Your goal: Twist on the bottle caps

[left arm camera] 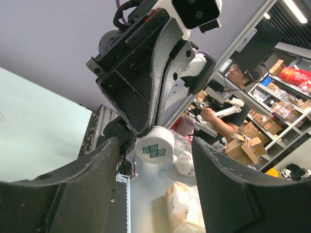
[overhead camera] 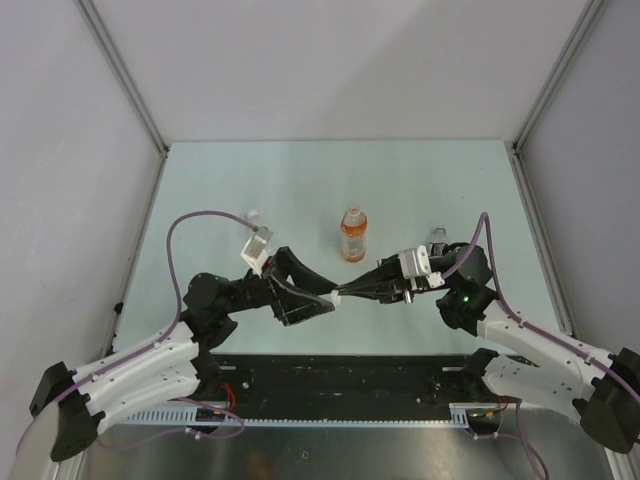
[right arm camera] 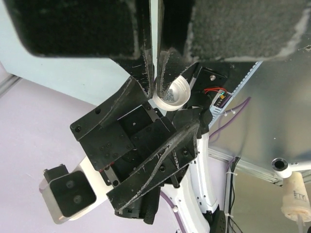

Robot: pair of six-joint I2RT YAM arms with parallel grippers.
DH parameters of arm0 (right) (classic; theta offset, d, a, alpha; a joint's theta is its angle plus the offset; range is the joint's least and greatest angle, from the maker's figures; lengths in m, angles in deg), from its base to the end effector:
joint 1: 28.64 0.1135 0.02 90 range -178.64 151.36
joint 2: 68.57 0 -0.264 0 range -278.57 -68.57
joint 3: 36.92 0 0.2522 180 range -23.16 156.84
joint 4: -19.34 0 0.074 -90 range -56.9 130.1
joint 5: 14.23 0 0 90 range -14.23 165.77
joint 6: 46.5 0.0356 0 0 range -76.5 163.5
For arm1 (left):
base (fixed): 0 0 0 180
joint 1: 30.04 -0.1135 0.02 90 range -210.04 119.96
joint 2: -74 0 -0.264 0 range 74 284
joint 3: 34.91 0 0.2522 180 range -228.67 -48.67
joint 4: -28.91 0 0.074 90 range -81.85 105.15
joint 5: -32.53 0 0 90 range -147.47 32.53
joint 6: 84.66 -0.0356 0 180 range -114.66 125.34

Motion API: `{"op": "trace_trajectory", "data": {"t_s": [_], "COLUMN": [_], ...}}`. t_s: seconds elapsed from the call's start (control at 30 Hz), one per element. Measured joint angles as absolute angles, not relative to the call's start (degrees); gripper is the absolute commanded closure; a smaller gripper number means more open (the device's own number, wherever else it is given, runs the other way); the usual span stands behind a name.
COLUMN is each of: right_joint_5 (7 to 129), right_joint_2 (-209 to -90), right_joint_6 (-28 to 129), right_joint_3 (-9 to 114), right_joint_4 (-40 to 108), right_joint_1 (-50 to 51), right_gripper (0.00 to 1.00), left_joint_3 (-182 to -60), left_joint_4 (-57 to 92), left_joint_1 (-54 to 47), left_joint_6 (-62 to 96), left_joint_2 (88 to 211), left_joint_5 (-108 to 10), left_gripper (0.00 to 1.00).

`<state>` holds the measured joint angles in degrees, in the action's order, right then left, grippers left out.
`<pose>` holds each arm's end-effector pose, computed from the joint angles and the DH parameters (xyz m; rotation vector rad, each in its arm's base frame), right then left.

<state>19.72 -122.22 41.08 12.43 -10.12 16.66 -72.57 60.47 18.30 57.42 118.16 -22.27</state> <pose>0.1197 0.1629 0.3471 -1.2839 0.6310 1.1743 0.1007 -0.1441 0.3125 0.6056 1.3211 -1.8346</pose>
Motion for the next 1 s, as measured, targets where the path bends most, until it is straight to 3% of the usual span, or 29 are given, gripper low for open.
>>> {"op": "trace_trajectory", "data": {"t_s": [0.17,0.37,0.73,0.83,1.0], "right_joint_5": [19.2,18.9,18.6,18.7,21.4], "right_joint_2": [-123.3,-123.9,-124.8,-124.7,-123.3], "right_joint_6": [40.4,39.7,39.1,38.5,37.0], "right_joint_3": [12.4,12.7,13.2,13.3,13.3], "right_joint_4": [-10.1,-10.3,-11.3,-10.7,-7.6], "right_joint_1": [16.8,16.9,17.3,17.3,17.5], "right_gripper": [1.0,1.0,0.99,0.9,0.59], "left_joint_3": [-72.6,-72.6,-72.6,-72.6,-72.6], "left_joint_4": [60.5,60.3,60.1,60.1,59.9], "left_joint_1": [18.8,19.2,19.3,19.3,19.3], "left_joint_6": [57.9,57.8,57.8,57.8,57.4], "left_joint_2": [119.1,119.1,119.1,119.1,118.9], "left_joint_5": [-22.1,-22.2,-22.3,-22.5,-23.5], "left_gripper": [0.42,0.58,0.68,0.72,0.75]}}
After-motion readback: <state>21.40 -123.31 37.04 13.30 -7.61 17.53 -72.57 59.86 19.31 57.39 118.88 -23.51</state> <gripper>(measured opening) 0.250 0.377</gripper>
